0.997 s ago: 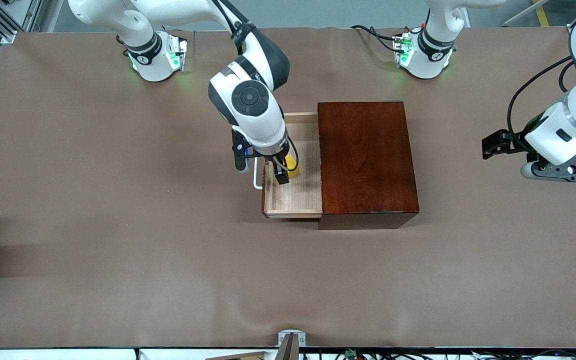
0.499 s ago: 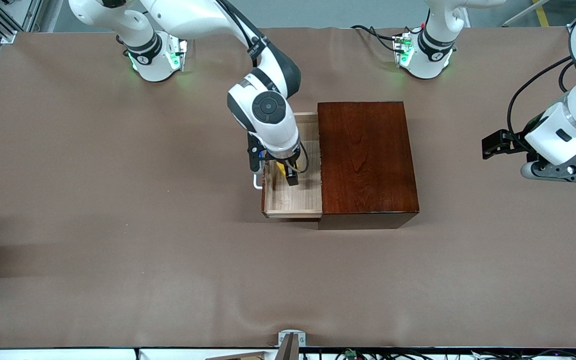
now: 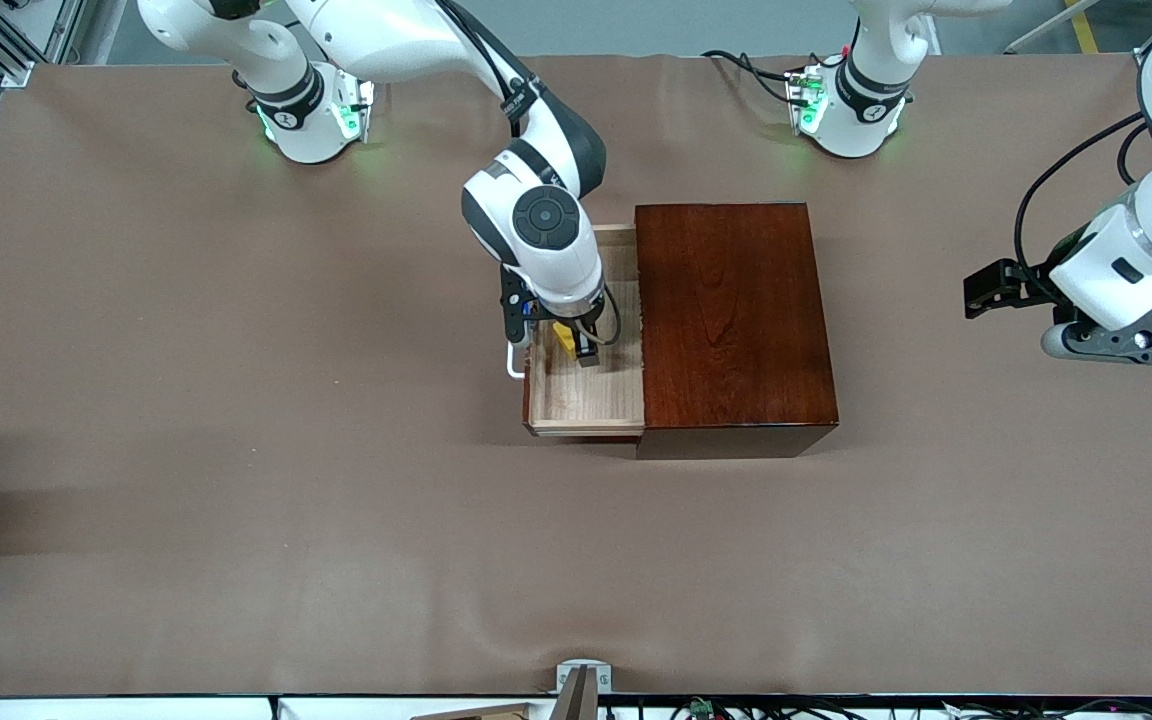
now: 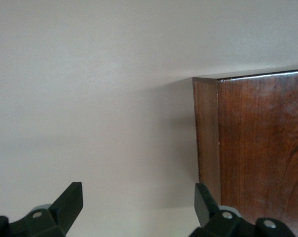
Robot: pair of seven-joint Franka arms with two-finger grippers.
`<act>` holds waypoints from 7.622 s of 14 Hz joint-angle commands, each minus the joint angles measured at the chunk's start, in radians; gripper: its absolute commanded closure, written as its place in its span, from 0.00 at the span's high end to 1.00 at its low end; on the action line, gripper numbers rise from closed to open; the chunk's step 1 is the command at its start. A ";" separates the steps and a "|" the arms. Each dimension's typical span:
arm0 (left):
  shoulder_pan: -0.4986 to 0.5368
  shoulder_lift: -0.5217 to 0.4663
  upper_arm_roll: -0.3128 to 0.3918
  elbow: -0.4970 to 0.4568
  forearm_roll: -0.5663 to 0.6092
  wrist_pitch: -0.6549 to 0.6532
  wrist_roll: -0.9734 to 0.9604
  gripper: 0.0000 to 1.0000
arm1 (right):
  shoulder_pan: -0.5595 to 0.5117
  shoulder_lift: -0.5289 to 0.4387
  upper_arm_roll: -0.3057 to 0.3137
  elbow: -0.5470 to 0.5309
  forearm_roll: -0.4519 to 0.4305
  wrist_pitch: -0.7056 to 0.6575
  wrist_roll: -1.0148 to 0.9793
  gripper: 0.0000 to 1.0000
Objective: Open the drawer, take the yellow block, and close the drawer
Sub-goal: 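Grasp the yellow cube and lift it out with the right gripper, then carry the cube away with the right gripper while the left gripper reaches the drawer, then push the drawer shut with the left gripper while the right gripper lowers the cube, then release the yellow cube on the table and withdraw both grippers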
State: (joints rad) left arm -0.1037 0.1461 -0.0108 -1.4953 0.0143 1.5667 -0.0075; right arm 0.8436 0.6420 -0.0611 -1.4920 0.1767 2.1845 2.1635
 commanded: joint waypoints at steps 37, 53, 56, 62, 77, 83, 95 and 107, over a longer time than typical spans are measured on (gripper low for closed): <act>-0.438 0.458 -0.479 0.204 0.161 0.470 0.160 1.00 | -0.713 -0.130 -0.025 -0.045 -0.072 -0.216 -2.126 0.00; -0.508 0.659 -0.379 0.262 0.165 0.650 0.667 1.00 | -0.741 -0.005 -0.075 -0.358 -0.169 0.302 -2.063 0.00; -0.511 0.656 -0.368 0.262 0.173 0.625 0.666 1.00 | -0.748 -0.001 -0.075 -0.356 -0.161 0.313 -1.992 0.00; -0.539 0.649 -0.333 0.264 0.219 0.538 0.667 1.00 | -0.761 -0.005 -0.074 -0.350 -0.152 0.302 -1.963 1.00; -0.536 0.602 -0.291 0.265 0.435 0.095 0.673 1.00 | -0.745 -0.313 -0.068 -0.220 -0.158 -0.218 -2.172 1.00; -0.528 0.589 -0.290 0.264 0.493 0.029 0.675 1.00 | -0.739 -0.485 -0.065 -0.173 -0.155 -0.425 -2.203 1.00; -0.531 0.491 -0.321 0.265 0.422 0.239 0.251 1.00 | -0.824 -0.665 0.086 0.042 -0.163 -0.835 -2.196 1.00; -0.029 0.188 -0.305 0.253 0.092 -0.011 -0.243 1.00 | -0.845 -0.685 0.103 0.049 -0.168 -0.833 -2.108 1.00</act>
State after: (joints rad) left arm -0.2164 0.3906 -0.3031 -1.2056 0.1769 1.5760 -0.2340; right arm 0.0089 -0.0308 0.0300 -1.4360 0.0201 1.3566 0.0365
